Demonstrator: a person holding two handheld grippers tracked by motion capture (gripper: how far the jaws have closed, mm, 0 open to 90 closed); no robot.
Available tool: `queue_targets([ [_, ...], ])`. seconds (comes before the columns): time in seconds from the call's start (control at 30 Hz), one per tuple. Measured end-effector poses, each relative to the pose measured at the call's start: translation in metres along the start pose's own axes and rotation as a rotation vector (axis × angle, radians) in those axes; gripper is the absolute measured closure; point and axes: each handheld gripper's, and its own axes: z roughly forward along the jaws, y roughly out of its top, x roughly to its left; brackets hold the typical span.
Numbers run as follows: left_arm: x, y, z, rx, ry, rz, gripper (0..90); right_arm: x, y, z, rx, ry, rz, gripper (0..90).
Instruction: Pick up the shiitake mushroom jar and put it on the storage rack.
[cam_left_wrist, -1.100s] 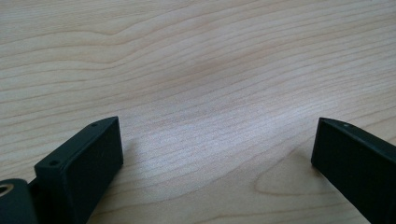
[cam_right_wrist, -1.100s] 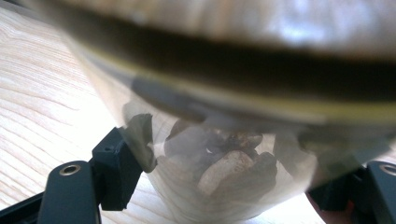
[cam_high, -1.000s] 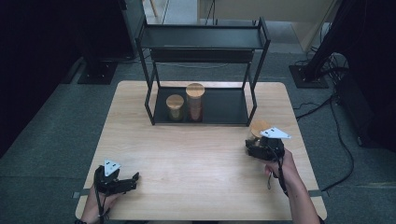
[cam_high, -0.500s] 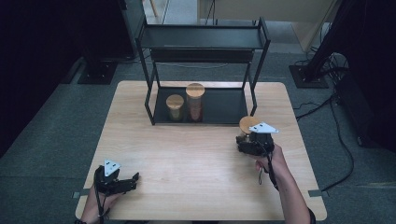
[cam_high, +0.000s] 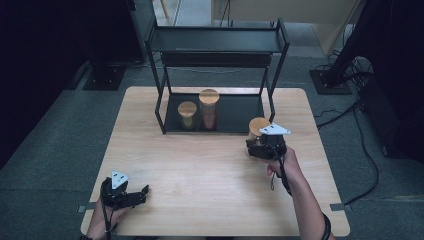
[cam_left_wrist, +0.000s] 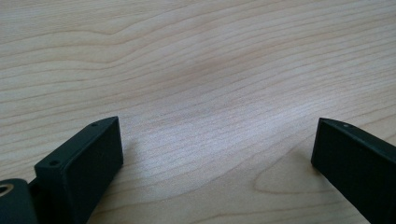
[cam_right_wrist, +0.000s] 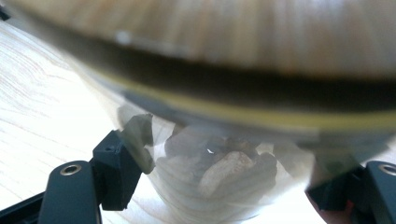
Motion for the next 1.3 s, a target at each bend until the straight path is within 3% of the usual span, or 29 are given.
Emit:
queue_targets([
  [1.3, 0.001, 0.000, 0.000, -0.001, -0.004, -0.003, 2.3, 0.002, 0.050, 0.047, 0.014, 0.004, 0.025, 25.1],
])
